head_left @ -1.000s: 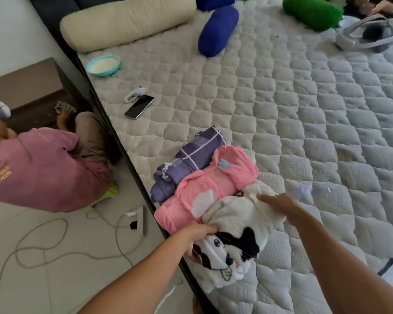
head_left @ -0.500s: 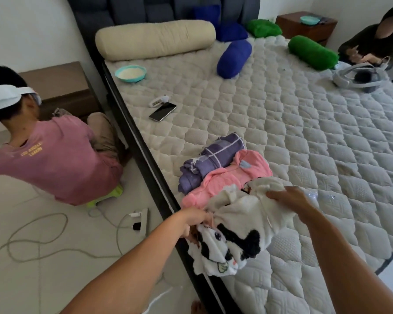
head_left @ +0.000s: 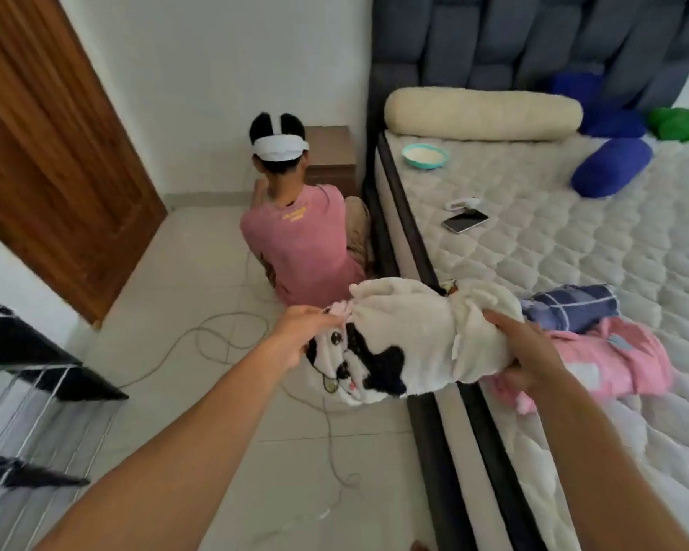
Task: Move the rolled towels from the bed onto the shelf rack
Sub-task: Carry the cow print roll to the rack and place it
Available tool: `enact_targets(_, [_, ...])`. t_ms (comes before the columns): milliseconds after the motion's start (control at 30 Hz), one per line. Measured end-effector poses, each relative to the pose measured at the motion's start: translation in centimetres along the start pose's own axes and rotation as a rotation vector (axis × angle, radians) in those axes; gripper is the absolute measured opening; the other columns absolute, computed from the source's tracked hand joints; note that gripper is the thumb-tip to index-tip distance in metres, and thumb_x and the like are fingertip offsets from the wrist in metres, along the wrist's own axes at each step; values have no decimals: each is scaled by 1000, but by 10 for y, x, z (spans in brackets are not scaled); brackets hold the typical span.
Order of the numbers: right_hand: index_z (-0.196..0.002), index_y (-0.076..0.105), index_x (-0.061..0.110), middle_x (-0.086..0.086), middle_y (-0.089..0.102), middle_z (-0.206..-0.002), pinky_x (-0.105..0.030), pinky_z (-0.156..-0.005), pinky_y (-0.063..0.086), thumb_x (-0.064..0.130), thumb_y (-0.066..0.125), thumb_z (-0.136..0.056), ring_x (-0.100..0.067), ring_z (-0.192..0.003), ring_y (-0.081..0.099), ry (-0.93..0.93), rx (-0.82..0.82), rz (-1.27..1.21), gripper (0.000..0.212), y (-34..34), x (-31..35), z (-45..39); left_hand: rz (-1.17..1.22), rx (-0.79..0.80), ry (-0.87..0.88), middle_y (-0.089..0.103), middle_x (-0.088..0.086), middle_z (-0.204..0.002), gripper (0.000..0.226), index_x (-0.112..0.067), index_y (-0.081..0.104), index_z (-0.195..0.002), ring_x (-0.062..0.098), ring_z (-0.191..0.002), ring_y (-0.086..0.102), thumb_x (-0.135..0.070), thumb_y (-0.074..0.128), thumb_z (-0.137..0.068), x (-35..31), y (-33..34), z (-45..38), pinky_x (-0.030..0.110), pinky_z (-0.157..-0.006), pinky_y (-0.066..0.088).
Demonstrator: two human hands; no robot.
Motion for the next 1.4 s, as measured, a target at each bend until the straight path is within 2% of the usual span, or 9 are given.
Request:
enact_targets(200, [-98, 64, 19, -5, 68, -105, -38, -71, 53, 23, 66, -85, -19, -93, 64, 75, 299, -72, 14, 152, -30, 42, 235, -79, -117, 45, -7, -119, 56, -25, 51, -126, 23, -128, 40, -46, 71, -79, 57, -138, 44, 56, -102, 34])
enact_targets(267, [-102, 65, 17, -7, 68, -106, -39, -73, 53, 26, 67, -84, -22, -97, 64, 129, 372, -57, 20, 197, -41, 57, 350, -100, -118, 47, -7, -127, 66, -24, 49, -134, 29, -134, 39, -46, 73, -77, 70, -176, 52, 59, -98, 41])
enact_targets(367, [-123, 59, 13, -7, 66, -114, -40, -76, 55, 28, 70, -79, -25, -104, 63, 153, 439, -18, 47, 260, -56, 72, 515, -253, -95, 62, 10, -130, 67, -23, 59, -127, 33, -115, 60, -36, 83, -66, 88, -234, 52, 58, -88, 52])
enact_targets(533, [-121, 57, 15, -5, 67, -110, -37, -67, 53, 20, 63, -85, -21, -94, 63, 110, 589, 95, 37, 362, -80, 79, 592, -548, -47, 69, 16, -99, 42, -11, 62, -119, 28, -76, 63, -17, 71, -78, 95, -316, 43, 39, -72, 52])
enact_targets(767, [-121, 53, 23, 0, 63, -108, -42, -72, 55, 23, 65, -84, -21, -95, 60, 92, 752, 262, 39, 501, -113, 66, 522, -854, 5, 69, 15, -104, 34, -9, 62, -117, 26, -80, 64, -6, 64, -83, 82, -423, -6, 25, -56, 51])
enact_targets(900, [-109, 57, 27, 3, 62, -104, -47, -75, 56, 22, 67, -84, -20, -94, 59, 116, 913, 415, 28, 579, -122, 59, 431, -1014, -50, 68, 9, -96, 30, -11, 64, -111, 23, -79, 64, -12, 65, -81, 75, -489, -33, 30, -66, 55])
enact_targets(1000, [-121, 56, 27, 0, 64, -115, -44, -74, 56, 27, 67, -82, -23, -103, 60, 151, 1009, 531, 40, 631, -133, 61, 407, -1123, -104, 70, 9, -99, 27, -15, 66, -104, 27, -88, 66, -19, 68, -77, 77, -535, -48, 41, -82, 58])
enact_targets(1133, [-125, 54, 23, -4, 61, -122, -40, -70, 55, 27, 66, -83, -25, -108, 58, 200, 1039, 582, 44, 703, -153, 68, 358, -1261, -121, 68, 11, -103, 21, -15, 66, -100, 29, -93, 64, -19, 64, -79, 80, -596, -68, 37, -85, 54])
enact_targets(1400, [-129, 52, 21, -6, 56, -132, -33, -61, 55, 24, 65, -85, -26, -120, 53, 369, 1107, 520, 45, 850, -241, 83, 216, -1393, -161, 51, 19, -137, 49, -9, 52, -135, 36, -124, 53, -25, 56, -89, 104, -740, -132, 38, -105, 43])
Point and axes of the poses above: each hand's wrist, its own z-axis away from the middle knuckle, its own y-axis out of the palm, x = y × z, the point moved 3 cm from there along -z, towards the middle knuckle
